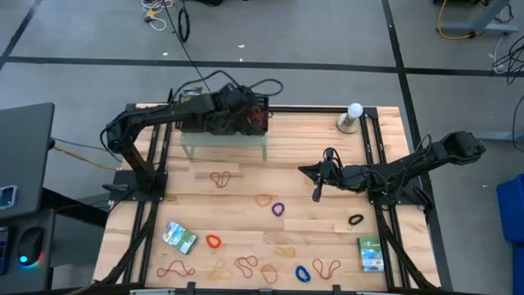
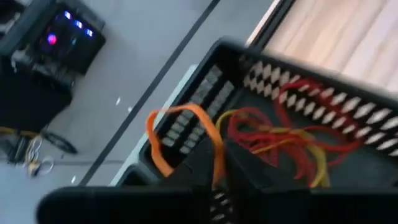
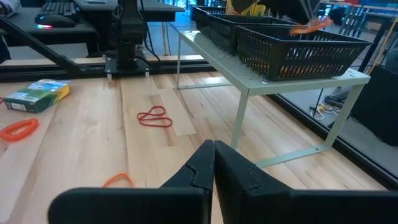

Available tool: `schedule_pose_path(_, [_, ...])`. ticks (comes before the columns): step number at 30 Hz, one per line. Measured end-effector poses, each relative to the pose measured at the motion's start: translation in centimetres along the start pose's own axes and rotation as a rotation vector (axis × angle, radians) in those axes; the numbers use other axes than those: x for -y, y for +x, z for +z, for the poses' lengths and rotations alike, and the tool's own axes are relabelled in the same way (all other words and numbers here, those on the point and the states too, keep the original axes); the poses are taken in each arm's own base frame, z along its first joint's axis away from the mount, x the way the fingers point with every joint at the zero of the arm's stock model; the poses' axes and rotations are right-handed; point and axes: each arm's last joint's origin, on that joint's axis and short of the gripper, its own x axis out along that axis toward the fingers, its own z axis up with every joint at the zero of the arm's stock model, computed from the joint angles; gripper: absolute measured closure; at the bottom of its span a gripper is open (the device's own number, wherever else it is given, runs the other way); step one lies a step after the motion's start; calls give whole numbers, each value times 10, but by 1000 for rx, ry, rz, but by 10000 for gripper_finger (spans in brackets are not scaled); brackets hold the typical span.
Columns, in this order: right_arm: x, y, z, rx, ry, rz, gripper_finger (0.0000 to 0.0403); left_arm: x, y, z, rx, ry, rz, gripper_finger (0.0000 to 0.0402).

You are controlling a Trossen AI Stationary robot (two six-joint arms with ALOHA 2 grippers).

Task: Pick & Place Office Desk Supplies
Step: Put the orange rubber band into the right black bin on the shelf, then put the yellow rubber band into the right black bin on the shelf

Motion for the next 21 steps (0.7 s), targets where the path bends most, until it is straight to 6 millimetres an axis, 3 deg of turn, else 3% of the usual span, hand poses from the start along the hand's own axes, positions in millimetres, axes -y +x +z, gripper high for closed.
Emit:
schedule_pose_path(7, [0, 0, 0, 0, 0, 0, 382, 1, 0, -4, -38, 42, -21, 285])
schedule_pose_path(10, [0, 0, 0, 0, 0, 0, 382, 3, -10, -4, -28, 102, -8, 275])
schedule_pose_path(16, [0, 0, 0, -3, 12, 0, 382, 7, -49, -10, 93, 63, -135, 318])
schedule_pose_path(21, [0, 0, -1, -12, 16, 0, 382, 32, -67, -45, 246, 66, -328, 371])
